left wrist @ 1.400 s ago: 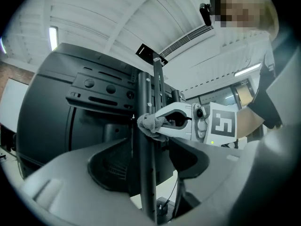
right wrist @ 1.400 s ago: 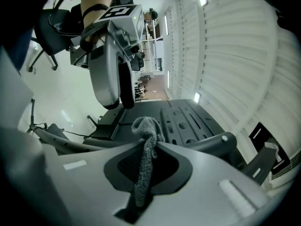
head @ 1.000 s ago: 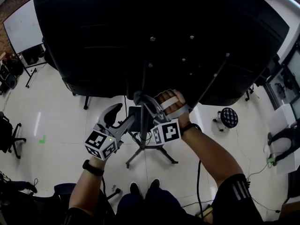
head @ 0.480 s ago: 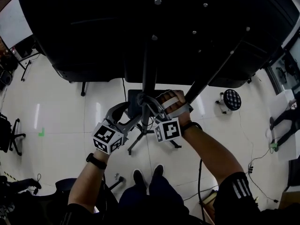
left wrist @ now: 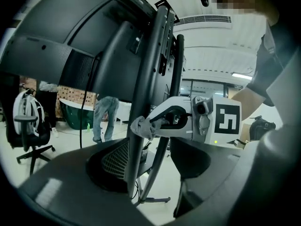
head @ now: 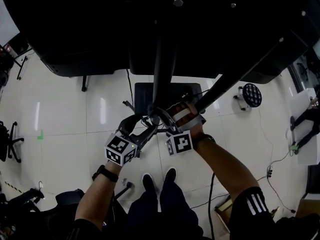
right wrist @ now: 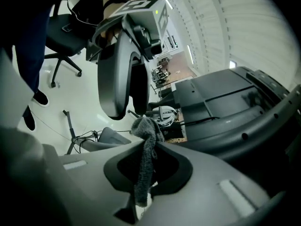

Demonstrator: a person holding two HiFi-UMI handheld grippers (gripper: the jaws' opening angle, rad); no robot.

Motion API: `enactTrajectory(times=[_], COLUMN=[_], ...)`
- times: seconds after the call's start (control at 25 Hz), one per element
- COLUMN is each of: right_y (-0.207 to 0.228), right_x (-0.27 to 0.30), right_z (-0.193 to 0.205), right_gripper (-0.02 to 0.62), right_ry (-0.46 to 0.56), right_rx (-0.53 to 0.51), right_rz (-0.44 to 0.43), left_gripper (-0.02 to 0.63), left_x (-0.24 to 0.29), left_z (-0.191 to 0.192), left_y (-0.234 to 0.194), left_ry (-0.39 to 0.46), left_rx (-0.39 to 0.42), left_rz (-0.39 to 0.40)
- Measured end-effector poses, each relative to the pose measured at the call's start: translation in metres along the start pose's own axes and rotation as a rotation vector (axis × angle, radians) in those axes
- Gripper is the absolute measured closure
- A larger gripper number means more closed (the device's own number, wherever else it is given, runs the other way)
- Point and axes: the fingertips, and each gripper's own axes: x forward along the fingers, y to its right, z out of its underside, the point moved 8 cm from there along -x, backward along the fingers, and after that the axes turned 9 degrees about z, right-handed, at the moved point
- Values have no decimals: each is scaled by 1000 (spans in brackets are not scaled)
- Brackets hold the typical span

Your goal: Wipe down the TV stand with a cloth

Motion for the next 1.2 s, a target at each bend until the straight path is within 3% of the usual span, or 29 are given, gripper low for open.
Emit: enactTrajectory(times=[0.72,1.2], right_y=[-181,-254], right_x=[60,86], right_z=[25,35], right_gripper=[575,575], right_ry=[-39,-110], right_rx=[42,99], right_rz=[-174,-265], left_gripper=[296,290], left_x=[44,56], left_z=[153,220], left_y=[-62,-76], left_ry=[-136,-189], left_rx=[-112,-206], left_rz=[19,6])
